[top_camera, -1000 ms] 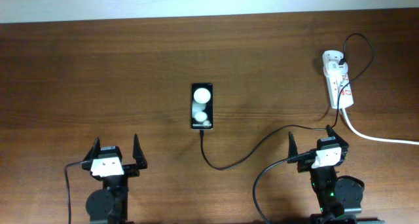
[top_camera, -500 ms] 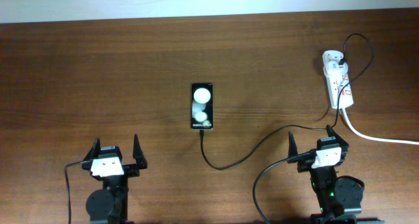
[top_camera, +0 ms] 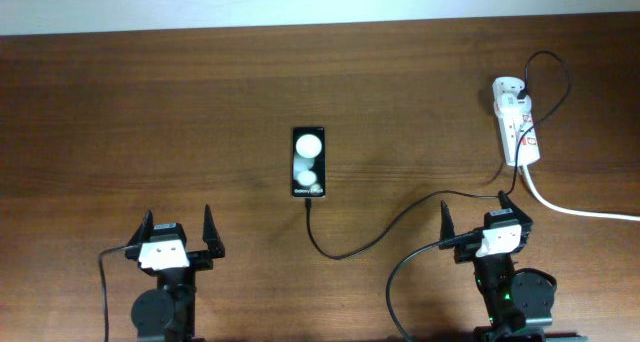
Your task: Plug charger to phone and switch on socket
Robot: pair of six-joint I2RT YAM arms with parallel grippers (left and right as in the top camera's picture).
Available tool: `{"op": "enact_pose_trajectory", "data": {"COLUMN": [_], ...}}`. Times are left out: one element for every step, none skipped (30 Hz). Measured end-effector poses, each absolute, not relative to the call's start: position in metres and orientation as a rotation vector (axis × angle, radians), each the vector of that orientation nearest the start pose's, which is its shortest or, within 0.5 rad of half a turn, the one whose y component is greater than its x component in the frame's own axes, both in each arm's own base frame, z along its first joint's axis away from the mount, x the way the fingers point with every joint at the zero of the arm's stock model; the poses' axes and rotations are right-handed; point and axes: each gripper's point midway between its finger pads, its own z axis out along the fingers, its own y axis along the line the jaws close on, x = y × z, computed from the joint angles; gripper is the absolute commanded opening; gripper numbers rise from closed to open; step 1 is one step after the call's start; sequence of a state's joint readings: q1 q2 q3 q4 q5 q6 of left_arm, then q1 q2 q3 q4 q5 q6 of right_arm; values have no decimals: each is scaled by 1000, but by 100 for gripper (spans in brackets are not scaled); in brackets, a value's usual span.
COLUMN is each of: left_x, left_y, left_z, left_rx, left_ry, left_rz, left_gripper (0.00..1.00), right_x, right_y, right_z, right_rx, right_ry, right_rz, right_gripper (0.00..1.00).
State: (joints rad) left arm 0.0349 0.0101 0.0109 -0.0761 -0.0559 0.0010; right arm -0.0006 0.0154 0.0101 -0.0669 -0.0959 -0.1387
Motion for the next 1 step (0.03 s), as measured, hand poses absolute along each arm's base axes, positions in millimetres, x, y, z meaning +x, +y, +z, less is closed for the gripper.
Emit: {"op": "enact_pose_trajectory", "data": {"left_x": [245], "left_y": [18], "left_z": [158], "left_rx": [-71], "left_ry": [1645], "left_rz": [73], "left_gripper": [99], "right_x": [246], "right_y": [16], "right_z": [159], "right_rx": [-185], "right_ry": [1632], "right_rz": [-27], "right_gripper": [99]}}
